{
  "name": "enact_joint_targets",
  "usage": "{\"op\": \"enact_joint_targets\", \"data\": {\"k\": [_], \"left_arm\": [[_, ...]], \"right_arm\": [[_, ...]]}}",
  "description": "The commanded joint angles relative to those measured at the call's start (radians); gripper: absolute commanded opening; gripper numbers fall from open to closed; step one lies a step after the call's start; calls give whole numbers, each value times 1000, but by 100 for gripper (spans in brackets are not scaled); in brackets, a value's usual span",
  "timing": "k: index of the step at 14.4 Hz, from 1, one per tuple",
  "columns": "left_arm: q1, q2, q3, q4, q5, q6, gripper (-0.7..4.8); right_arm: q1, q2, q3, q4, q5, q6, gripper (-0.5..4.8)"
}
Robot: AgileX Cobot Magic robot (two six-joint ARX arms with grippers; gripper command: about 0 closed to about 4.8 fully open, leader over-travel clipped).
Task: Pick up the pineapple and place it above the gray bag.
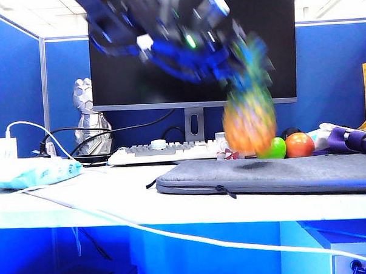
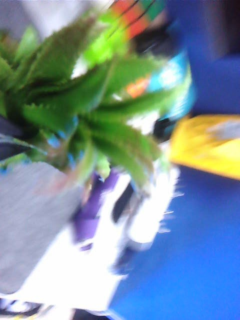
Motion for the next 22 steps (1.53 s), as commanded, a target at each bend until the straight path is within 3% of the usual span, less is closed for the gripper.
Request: {"op": "enact_joint_targets", "data": {"k": [1, 6, 7, 8, 9, 11, 16, 22], "left_arm": [[-34, 31, 8, 37, 6, 21, -5], [-40, 37, 8, 2, -10, 45, -2], [-40, 37, 8, -4, -4, 43, 107], [-40, 37, 8, -1, -6, 29, 350], [-40, 36, 8, -2, -11, 2, 479], [-40, 36, 8, -10, -12, -39, 479], [-20, 30, 8, -118, -21, -21, 479], [-12, -53, 8, -247, -48, 76, 479]], "right_arm": [[1, -2, 5, 17, -6, 1, 479], [1, -2, 5, 13, -6, 1, 479], [1, -2, 5, 13, -6, 1, 479], [1, -2, 5, 13, -6, 1, 479], [1, -2, 5, 13, -6, 1, 479], [1, -2, 5, 13, -6, 1, 479], [1, -2, 5, 13, -2, 1, 479], [1, -2, 5, 17, 1, 1, 479]]}}
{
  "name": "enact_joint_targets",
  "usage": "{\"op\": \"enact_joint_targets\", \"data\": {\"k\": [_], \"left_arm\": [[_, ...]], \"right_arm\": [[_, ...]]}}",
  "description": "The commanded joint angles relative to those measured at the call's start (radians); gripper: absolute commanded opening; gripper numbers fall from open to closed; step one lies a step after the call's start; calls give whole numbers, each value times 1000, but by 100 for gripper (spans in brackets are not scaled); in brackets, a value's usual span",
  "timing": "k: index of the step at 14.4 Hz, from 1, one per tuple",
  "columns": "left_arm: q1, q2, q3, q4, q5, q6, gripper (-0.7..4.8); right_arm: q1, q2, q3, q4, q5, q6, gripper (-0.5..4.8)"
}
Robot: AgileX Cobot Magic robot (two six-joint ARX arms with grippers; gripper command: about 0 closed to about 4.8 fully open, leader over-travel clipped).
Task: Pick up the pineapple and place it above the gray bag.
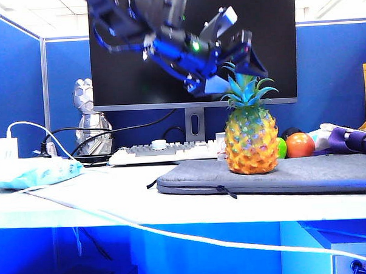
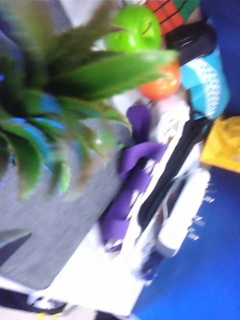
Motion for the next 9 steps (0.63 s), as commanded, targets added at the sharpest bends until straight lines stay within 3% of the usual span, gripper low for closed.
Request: {"op": "enact_joint_targets", "data": {"k": [1, 4, 9], "left_arm": [[0, -24, -2, -84, -21, 33, 479], [12, -39, -2, -176, -39, 100, 479], [60, -87, -2, -235, -37, 119, 479]], "right_arm": [[1, -2, 5, 23, 0, 1, 479], [1, -2, 5, 24, -1, 3, 479], [1, -2, 5, 25, 1, 4, 479]]}}
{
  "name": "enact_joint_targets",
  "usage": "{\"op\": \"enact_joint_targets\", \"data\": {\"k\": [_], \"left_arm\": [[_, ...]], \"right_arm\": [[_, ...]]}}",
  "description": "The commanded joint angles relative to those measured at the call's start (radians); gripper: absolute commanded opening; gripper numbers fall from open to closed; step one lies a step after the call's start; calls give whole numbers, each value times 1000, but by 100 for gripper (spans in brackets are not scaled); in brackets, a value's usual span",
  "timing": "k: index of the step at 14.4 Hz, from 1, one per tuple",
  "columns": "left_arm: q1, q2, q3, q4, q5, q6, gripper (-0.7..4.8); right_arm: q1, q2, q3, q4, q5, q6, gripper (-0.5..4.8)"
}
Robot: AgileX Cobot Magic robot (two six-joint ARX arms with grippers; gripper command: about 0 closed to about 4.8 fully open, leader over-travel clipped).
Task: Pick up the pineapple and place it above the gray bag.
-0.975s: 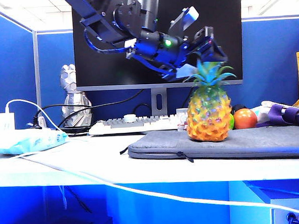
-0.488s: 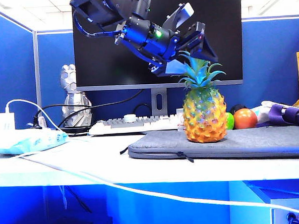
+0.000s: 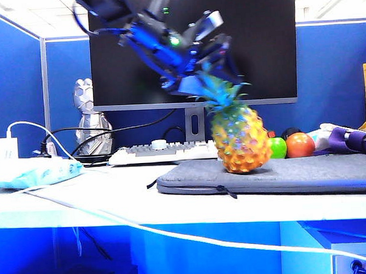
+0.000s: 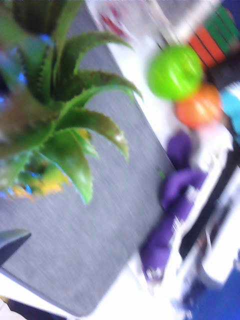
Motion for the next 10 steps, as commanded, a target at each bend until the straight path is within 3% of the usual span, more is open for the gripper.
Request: {"op": "enact_joint_targets", "data": {"k": [1, 5, 8, 10], "left_arm": [[4, -18, 0, 2, 5, 19, 479], [-60, -16, 0, 29, 44, 15, 479], [-85, -11, 0, 42, -7, 14, 479], [-85, -11, 0, 42, -7, 14, 479]], "right_arm": [[1, -2, 5, 31, 3, 2, 479], [1, -2, 5, 39, 15, 3, 479], [1, -2, 5, 38, 13, 8, 479], [1, -1, 5, -63, -2, -42, 479]]}}
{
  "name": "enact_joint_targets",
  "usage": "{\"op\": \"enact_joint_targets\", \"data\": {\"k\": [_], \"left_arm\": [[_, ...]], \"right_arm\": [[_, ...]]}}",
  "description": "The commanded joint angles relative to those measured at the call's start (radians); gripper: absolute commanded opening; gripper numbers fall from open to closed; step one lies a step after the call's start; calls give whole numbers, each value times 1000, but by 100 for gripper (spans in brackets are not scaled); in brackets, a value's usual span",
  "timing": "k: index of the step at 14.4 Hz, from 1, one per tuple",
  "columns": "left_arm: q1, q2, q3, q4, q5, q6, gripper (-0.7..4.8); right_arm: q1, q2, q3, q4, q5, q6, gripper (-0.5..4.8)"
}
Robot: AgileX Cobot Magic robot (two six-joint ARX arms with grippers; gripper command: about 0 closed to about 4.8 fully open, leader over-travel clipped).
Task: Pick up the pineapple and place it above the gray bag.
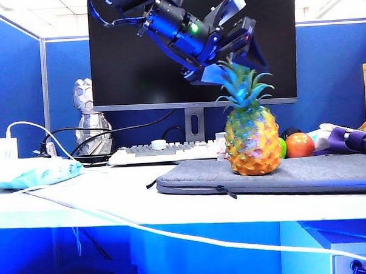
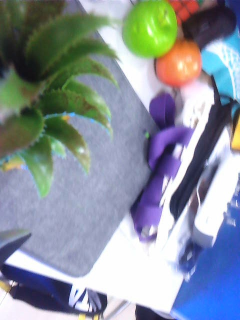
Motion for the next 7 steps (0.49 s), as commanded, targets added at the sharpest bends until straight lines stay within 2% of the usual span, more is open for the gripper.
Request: {"op": "enact_joint_targets", "data": {"k": [1, 3, 7], "left_arm": [[0, -1, 0, 2, -3, -1, 479], [0, -1, -5, 16, -3, -20, 479], [0, 2, -5, 120, 8, -118, 479]], "right_arm": [[0, 0, 5, -215, -4, -149, 479], [0, 24, 5, -379, 17, -264, 479], [-1, 34, 5, -438, 69, -322, 479]]}}
